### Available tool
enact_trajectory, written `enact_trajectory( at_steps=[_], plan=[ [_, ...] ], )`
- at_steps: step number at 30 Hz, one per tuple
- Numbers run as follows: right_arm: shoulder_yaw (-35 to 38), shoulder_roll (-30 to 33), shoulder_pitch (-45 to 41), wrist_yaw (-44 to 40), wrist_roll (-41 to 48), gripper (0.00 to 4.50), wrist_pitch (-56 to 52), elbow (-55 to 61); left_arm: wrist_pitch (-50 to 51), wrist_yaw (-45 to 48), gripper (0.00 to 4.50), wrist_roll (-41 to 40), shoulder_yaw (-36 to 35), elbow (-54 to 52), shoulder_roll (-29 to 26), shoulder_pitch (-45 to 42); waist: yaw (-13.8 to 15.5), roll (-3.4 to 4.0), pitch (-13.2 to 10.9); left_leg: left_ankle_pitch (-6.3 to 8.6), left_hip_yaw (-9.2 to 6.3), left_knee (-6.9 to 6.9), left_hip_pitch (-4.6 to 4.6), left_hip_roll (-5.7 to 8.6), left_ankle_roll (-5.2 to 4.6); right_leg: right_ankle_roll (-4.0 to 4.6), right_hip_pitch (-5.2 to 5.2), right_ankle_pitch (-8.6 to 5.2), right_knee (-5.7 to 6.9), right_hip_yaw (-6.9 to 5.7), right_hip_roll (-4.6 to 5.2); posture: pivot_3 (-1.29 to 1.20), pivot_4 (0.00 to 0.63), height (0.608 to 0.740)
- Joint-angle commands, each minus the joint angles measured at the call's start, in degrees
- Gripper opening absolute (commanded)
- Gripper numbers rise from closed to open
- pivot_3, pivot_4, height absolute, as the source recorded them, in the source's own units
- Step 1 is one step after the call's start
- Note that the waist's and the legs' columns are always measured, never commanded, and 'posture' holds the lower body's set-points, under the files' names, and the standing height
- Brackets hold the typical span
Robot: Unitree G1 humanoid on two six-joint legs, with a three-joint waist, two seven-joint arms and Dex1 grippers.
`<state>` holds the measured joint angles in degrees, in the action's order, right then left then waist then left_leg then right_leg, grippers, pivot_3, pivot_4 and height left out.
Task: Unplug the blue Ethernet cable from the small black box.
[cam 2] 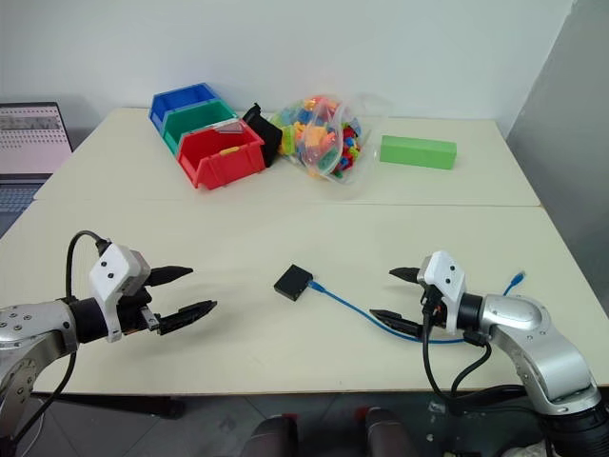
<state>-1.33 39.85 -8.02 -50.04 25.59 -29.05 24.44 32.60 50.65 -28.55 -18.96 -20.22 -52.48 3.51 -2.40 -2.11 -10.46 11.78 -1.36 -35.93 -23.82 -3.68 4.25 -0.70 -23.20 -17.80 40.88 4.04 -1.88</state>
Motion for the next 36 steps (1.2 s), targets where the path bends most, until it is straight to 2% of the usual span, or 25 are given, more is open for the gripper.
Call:
enact_trajectory(
  at_steps=[1, 13, 21, 25, 28, 33, 36],
  plan=[
    [1.23, 0.28, -0.89, -0.36, 0.2, 4.45, 1.4, 0.64, 0.11, 0.21, 4.5, -1.93, -1.8, -2.56, 0.26, -1.13, 0.01, 0.0, 0.0, 0.0, -0.01, 0.0, 0.0, 0.0, 0.0, 0.0, 0.0, 0.0, 0.0, 0.0, 0.0, 0.0, 0.15, 0.74],
    [-0.27, -0.83, -1.72, 0.34, 0.3, 4.45, 0.48, 1.59, 1.68, -0.48, 4.5, -2.23, -1.83, -3.68, 0.09, -0.26, -0.01, 0.0, 0.0, 0.0, 0.0, 0.0, 0.0, 0.0, 0.0, 0.0, 0.0, 0.0, 0.0, 0.0, 0.0, 0.0, 0.15, 0.74],
    [-11.37, -10.43, -6.8, 7.77, -7.9, 4.45, 0.55, -2.5, -2.98, 2.77, 4.5, 1.51, 1.06, -1.35, -0.76, 2.24, -0.49, 0.01, 0.0, 0.0, 0.0, 0.0, 0.0, -0.02, 0.0, 0.01, -0.02, 0.0, 0.01, 0.02, -0.02, 0.0, 0.15, 0.74],
    [-17.37, -17.26, -11.16, 13.3, -14.5, 4.45, 1.29, -9.6, -3.87, 4.38, 4.5, 1.42, 1.81, -1.24, -0.51, 2.11, -0.65, 0.01, 0.0, 0.0, 0.01, -0.01, 0.0, -0.01, 0.0, 0.01, -0.04, 0.01, 0.02, 0.02, 0.0, 0.0, 0.15, 0.74],
    [-19.1, -21.62, -13.56, 16.14, -17.7, 4.45, 2.33, -15.73, -4.47, 4.78, 4.5, 1.98, 2.73, -1.12, -0.47, 1.54, -0.71, 0.02, -0.01, 0.0, -0.02, 0.0, 0.01, -0.03, 0.0, 0.02, -0.04, 0.0, 0.06, 0.0, -0.03, 0.0, 0.15, 0.74],
    [-20.32, -23.6, -15.08, 16.23, -20.21, 4.45, 2.93, -20.93, -4.14, 6.26, 4.5, 1.08, 3.06, -1.82, -0.27, 1.77, -0.33, 0.01, -0.01, 0.0, 0.04, 0.0, -0.06, 0.02, 0.0, 0.03, -0.06, 0.0, 0.0, 0.0, 0.02, 0.0, 0.15, 0.74],
    [-20.39, -24.78, -15.74, 16.6, -21.11, 3.99, 3.25, -22.79, -3.99, 7.1, 4.5, 0.39, 2.95, -1.79, 0.0, 2.05, -0.46, 0.02, -0.01, 0.0, 0.02, 0.0, -0.04, -0.01, 0.0, 0.03, -0.06, 0.0, 0.01, 0.0, 0.01, 0.0, 0.15, 0.74]
  ],
)
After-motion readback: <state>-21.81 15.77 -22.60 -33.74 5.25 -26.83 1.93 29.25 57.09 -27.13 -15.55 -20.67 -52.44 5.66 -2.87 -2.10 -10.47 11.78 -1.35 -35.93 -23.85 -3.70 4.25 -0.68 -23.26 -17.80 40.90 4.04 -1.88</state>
